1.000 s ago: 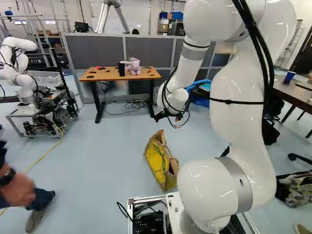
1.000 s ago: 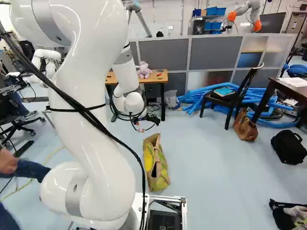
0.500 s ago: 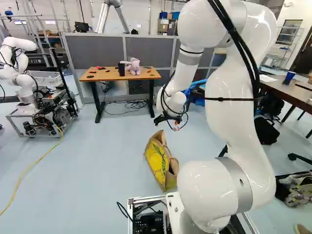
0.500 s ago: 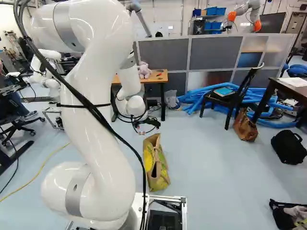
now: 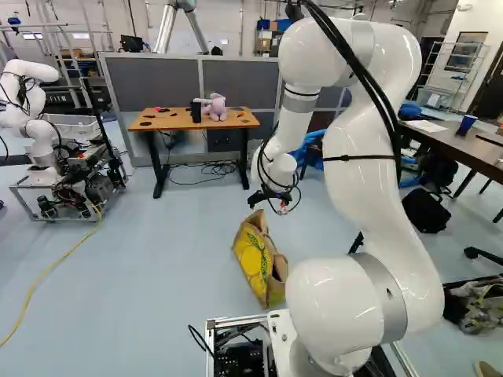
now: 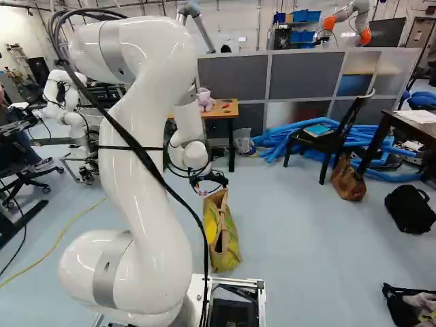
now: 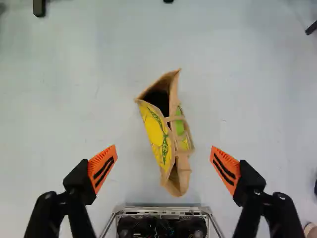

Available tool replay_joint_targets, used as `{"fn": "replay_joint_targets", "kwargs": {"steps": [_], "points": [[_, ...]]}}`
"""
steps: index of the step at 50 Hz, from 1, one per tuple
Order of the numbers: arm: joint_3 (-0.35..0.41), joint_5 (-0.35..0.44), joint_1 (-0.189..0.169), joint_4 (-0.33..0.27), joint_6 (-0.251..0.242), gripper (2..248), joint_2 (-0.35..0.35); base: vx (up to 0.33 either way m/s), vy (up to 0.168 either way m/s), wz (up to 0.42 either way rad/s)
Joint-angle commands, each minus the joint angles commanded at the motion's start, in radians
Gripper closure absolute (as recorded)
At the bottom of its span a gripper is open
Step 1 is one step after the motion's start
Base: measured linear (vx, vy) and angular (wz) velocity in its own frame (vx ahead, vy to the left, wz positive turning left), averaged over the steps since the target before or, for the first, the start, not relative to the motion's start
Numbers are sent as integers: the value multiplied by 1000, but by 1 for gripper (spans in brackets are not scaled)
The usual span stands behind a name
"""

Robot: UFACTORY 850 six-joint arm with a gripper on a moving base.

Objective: Pick up the bag on the ground and place it on the table

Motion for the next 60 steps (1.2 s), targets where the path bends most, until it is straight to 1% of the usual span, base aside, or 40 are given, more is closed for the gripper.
{"fn": "replay_joint_targets", "kwargs": {"steps": [28, 60], "points": [[-80, 0, -11, 0, 0, 3, -121, 0, 0, 0], [-205, 0, -34, 0, 0, 3, -269, 0, 0, 0]]}}
